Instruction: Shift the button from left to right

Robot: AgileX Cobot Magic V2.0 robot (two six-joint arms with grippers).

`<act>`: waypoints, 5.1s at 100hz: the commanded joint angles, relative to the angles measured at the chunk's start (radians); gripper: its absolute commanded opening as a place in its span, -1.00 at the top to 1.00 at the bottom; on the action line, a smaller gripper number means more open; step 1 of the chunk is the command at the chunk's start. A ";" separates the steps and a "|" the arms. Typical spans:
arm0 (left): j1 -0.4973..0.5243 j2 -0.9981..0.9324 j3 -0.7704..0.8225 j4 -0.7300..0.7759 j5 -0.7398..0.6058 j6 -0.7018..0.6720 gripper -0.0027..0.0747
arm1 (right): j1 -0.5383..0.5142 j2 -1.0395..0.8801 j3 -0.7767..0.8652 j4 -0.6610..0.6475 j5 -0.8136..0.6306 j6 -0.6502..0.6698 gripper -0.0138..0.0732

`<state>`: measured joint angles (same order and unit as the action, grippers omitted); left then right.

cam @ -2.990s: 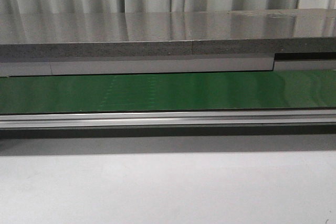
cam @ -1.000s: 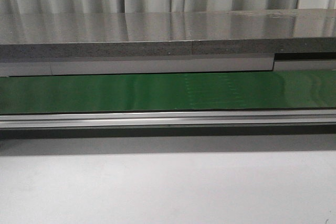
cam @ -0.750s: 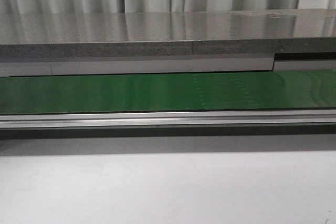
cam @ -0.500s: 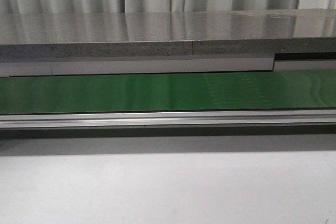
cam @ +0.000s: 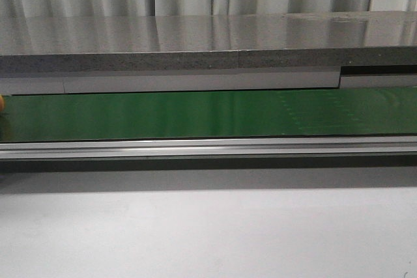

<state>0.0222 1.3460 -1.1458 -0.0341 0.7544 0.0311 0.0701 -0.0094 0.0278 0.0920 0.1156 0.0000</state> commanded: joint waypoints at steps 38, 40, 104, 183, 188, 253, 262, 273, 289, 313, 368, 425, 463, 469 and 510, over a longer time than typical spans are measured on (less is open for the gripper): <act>-0.014 -0.593 0.475 -0.025 -0.466 -0.001 -0.59 | 0.001 -0.020 -0.015 -0.010 -0.079 0.000 0.84; -0.014 -0.618 0.500 -0.025 -0.483 -0.001 -0.59 | 0.001 -0.020 -0.015 -0.010 -0.079 0.000 0.84; -0.014 -0.908 0.842 -0.025 -0.767 -0.001 -0.58 | 0.001 -0.020 -0.015 -0.010 -0.079 0.000 0.84; -0.014 -0.908 0.842 -0.025 -0.709 -0.001 0.98 | 0.001 -0.020 -0.015 -0.010 -0.079 0.000 0.84; -0.014 -0.908 0.842 -0.025 -0.709 -0.001 0.98 | 0.001 -0.020 -0.015 -0.010 -0.079 0.000 0.84; -0.014 -0.908 0.842 -0.025 -0.709 -0.001 0.98 | 0.001 -0.012 -0.086 -0.010 -0.078 0.000 0.84; -0.014 -0.908 0.842 -0.025 -0.709 -0.001 0.98 | 0.001 0.019 -0.148 -0.009 -0.024 0.000 0.84; -0.014 -0.908 0.842 -0.025 -0.709 -0.001 0.98 | 0.000 0.093 -0.234 -0.009 0.041 0.000 0.84; -0.014 -0.908 0.842 -0.025 -0.709 -0.001 0.98 | 0.000 0.266 -0.374 -0.009 0.112 0.000 0.84; -0.014 -0.908 0.842 -0.025 -0.709 -0.001 0.98 | 0.000 0.574 -0.578 -0.009 0.219 0.000 0.84; -0.014 -0.908 0.842 -0.025 -0.709 -0.001 0.98 | 0.000 1.017 -0.821 -0.008 0.329 0.000 0.83; -0.014 -0.908 0.842 -0.025 -0.709 -0.001 0.98 | 0.000 1.035 -0.821 -0.008 0.454 0.000 -0.85; -0.014 -0.908 0.842 -0.025 -0.709 -0.001 0.98 | 0.000 1.035 -0.825 0.048 0.442 0.000 -0.81; -0.014 -0.908 0.842 -0.025 -0.709 -0.001 0.98 | 0.001 1.040 -0.825 0.051 0.442 -0.006 -0.81; -0.014 -0.908 0.842 -0.025 -0.709 -0.001 0.98 | 0.085 1.159 -0.826 0.078 0.378 -0.007 -0.81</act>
<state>0.0154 0.4340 -0.2739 -0.0493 0.1165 0.0333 0.1292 1.1371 -0.7613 0.1559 0.5803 0.0000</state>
